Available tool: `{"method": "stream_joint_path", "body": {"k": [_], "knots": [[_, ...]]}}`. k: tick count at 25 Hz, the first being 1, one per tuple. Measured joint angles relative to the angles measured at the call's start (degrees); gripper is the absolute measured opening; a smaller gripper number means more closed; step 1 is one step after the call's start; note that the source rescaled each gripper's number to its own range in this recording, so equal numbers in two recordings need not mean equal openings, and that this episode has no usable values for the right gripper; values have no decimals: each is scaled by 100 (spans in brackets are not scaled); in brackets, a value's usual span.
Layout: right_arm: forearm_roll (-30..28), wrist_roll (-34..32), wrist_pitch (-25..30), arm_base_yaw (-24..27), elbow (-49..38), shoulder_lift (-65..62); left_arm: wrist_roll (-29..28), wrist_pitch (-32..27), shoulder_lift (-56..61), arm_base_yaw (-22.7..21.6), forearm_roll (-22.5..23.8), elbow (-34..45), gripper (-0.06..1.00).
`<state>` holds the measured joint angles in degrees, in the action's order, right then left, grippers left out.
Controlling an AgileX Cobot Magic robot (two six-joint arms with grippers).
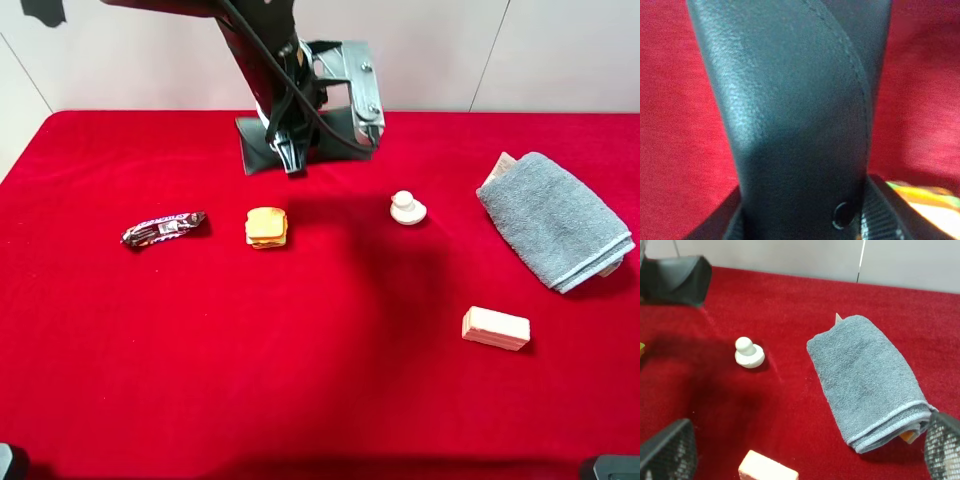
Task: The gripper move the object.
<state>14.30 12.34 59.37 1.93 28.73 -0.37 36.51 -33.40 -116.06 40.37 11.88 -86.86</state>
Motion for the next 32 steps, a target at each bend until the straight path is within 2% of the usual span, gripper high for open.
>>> {"method": "stream_joint_path", "body": {"k": [14, 22, 32], "knots": [[0, 0, 0, 0, 0, 0, 0, 1656, -280, -436, 971, 0, 1], [0, 0, 0, 0, 0, 0, 0, 2557, -830, -535, 1047, 0, 1], [47, 0, 0, 0, 0, 0, 0, 2863, -1093, -577, 1037, 0, 1]]}}
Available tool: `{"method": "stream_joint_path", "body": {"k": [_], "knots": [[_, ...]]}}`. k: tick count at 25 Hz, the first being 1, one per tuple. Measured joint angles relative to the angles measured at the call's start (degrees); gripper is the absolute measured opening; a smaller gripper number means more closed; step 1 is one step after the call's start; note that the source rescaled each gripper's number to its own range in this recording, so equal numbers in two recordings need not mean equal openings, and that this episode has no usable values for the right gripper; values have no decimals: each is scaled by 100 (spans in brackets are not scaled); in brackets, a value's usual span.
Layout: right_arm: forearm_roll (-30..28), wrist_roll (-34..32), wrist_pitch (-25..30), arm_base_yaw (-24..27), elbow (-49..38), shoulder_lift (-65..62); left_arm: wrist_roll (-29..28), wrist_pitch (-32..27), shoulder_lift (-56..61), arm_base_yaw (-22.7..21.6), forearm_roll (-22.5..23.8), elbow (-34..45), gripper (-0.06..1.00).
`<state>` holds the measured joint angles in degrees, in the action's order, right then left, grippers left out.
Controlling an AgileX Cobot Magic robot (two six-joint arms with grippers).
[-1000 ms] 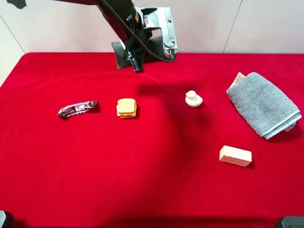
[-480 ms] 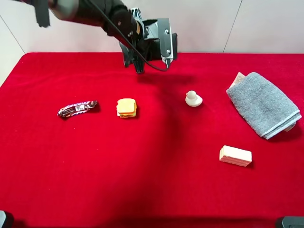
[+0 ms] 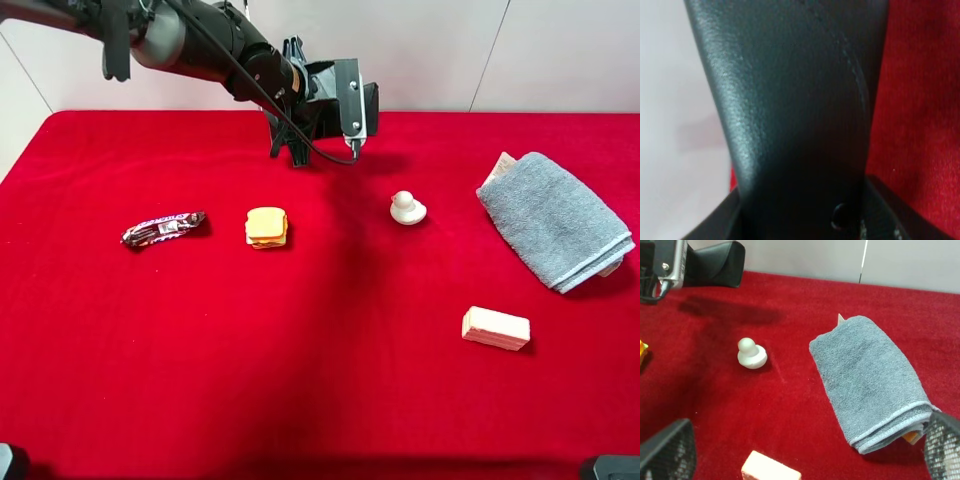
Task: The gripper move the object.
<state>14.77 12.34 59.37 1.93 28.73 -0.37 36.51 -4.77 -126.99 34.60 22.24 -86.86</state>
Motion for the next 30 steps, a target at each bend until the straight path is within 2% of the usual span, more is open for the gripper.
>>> {"method": "stream_joint_path", "body": {"k": [30], "knots": [[16, -5, 0, 0, 0, 0, 0, -13, -342, -27, 0, 32, 1]]}}
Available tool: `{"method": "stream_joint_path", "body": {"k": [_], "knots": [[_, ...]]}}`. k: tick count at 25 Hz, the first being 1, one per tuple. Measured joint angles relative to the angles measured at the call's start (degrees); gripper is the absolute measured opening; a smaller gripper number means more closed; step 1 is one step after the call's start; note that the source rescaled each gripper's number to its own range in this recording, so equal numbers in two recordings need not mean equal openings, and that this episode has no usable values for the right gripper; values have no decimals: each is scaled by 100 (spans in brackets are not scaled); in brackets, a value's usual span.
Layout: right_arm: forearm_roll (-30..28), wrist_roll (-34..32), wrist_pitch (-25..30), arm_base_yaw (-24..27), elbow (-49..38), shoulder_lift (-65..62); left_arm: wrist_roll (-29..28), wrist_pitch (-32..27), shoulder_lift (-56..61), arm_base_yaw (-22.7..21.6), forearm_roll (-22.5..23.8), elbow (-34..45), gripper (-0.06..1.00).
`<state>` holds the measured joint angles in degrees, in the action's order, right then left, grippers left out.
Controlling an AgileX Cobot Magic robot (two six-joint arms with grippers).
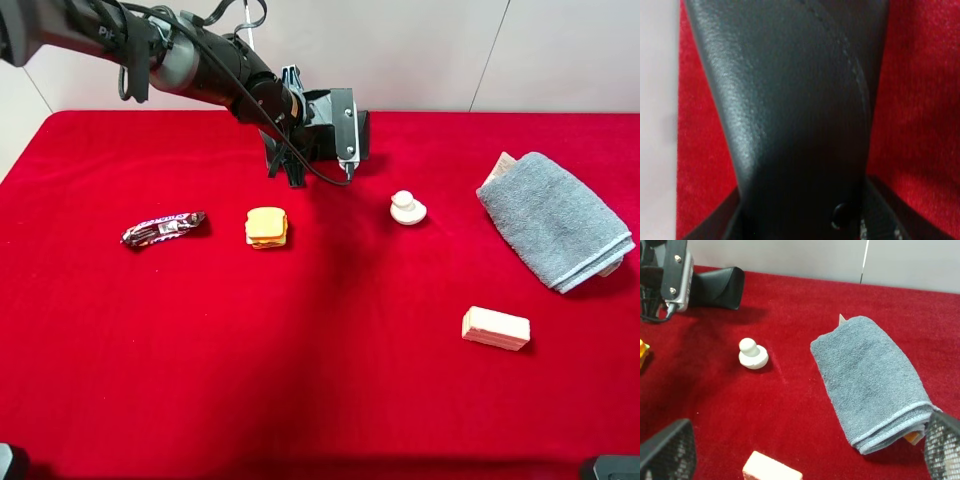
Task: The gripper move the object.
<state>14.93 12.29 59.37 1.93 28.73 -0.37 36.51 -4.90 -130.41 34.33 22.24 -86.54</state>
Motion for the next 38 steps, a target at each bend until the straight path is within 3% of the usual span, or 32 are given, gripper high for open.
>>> {"method": "stream_joint_path", "body": {"k": [30, 38], "knots": [[0, 0, 0, 0, 0, 0, 0, 31, 0, 0, 0, 0, 0], [0, 0, 0, 0, 0, 0, 0, 152, 0, 0, 0, 0, 33]]}}
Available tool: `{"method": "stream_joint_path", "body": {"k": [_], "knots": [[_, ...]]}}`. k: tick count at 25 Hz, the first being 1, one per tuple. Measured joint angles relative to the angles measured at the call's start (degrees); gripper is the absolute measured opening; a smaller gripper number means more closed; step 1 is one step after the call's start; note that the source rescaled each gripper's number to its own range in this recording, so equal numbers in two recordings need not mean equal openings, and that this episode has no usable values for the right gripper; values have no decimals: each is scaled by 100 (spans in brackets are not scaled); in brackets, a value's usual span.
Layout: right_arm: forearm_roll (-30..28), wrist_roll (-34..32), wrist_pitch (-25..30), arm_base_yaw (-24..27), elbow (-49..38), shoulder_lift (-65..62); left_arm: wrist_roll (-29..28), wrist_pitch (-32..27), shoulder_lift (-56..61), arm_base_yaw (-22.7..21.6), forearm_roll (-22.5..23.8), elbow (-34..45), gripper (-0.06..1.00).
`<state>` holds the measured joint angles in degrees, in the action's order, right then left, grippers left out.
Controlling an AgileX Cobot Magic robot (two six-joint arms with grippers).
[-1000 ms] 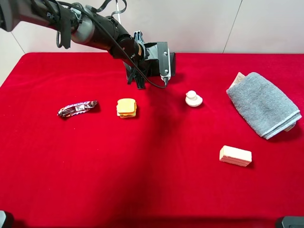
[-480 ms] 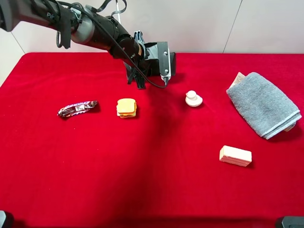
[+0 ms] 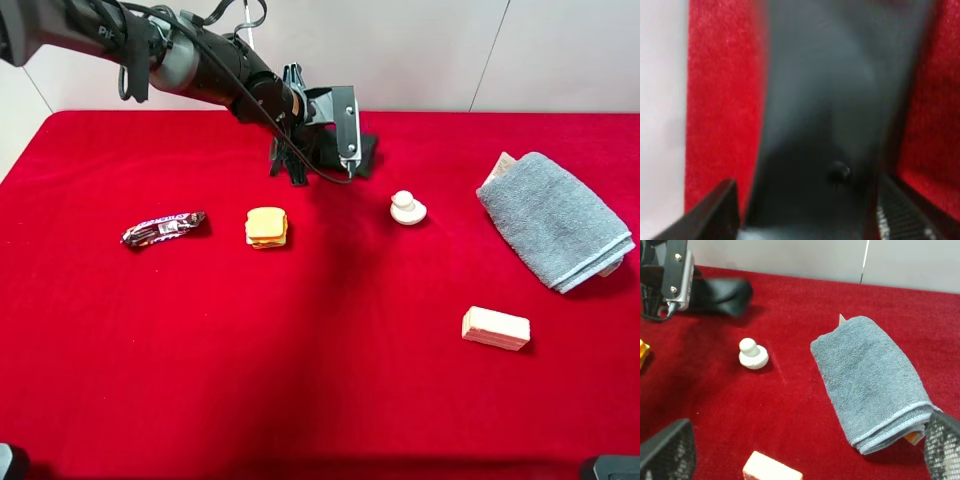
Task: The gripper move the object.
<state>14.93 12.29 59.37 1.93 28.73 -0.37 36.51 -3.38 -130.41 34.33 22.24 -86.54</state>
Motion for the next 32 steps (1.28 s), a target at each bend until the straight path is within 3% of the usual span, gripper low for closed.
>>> {"method": "stream_joint_path", "body": {"k": [11, 18, 32], "knots": [[0, 0, 0, 0, 0, 0, 0, 17, 0, 0, 0, 0, 73], [0, 0, 0, 0, 0, 0, 0, 17, 0, 0, -260, 0, 75], [0, 0, 0, 0, 0, 0, 0, -188, 219, 0, -285, 0, 75]]}}
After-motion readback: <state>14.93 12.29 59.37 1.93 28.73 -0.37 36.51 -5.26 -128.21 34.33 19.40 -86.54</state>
